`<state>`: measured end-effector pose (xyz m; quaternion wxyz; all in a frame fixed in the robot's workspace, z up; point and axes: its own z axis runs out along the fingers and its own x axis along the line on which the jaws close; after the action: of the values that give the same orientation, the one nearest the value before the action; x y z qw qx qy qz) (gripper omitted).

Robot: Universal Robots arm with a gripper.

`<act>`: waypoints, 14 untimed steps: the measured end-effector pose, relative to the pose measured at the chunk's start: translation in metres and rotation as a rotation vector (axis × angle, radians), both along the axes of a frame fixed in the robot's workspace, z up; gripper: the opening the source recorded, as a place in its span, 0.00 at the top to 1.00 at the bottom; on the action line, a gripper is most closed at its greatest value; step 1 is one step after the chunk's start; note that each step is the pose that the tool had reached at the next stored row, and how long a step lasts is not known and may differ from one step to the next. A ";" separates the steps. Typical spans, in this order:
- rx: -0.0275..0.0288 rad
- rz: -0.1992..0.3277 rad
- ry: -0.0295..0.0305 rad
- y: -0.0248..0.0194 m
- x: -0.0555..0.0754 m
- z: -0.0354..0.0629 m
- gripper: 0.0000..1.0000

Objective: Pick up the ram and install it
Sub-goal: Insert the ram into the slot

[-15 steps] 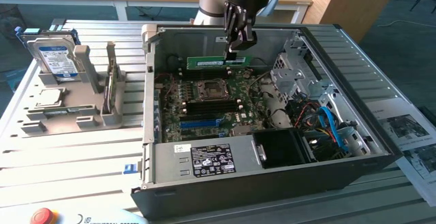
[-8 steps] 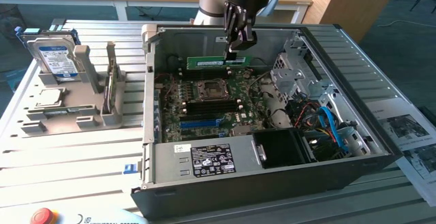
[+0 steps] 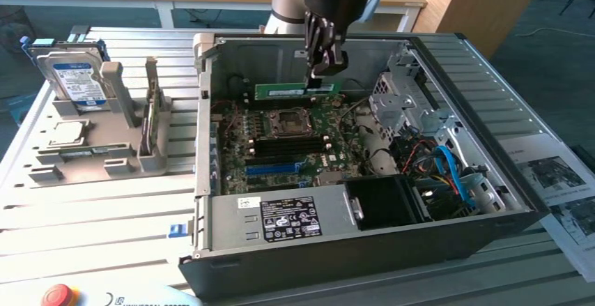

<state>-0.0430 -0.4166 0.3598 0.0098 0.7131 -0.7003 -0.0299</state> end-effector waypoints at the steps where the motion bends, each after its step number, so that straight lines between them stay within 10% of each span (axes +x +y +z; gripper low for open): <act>1: -0.0001 0.000 0.0000 0.0000 0.000 -0.0018 0.88; 14: -0.0001 0.000 0.0001 0.0000 0.000 -0.0254 0.88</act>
<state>-0.0430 -0.4166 0.3344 0.0099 0.7131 -0.7003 -0.0299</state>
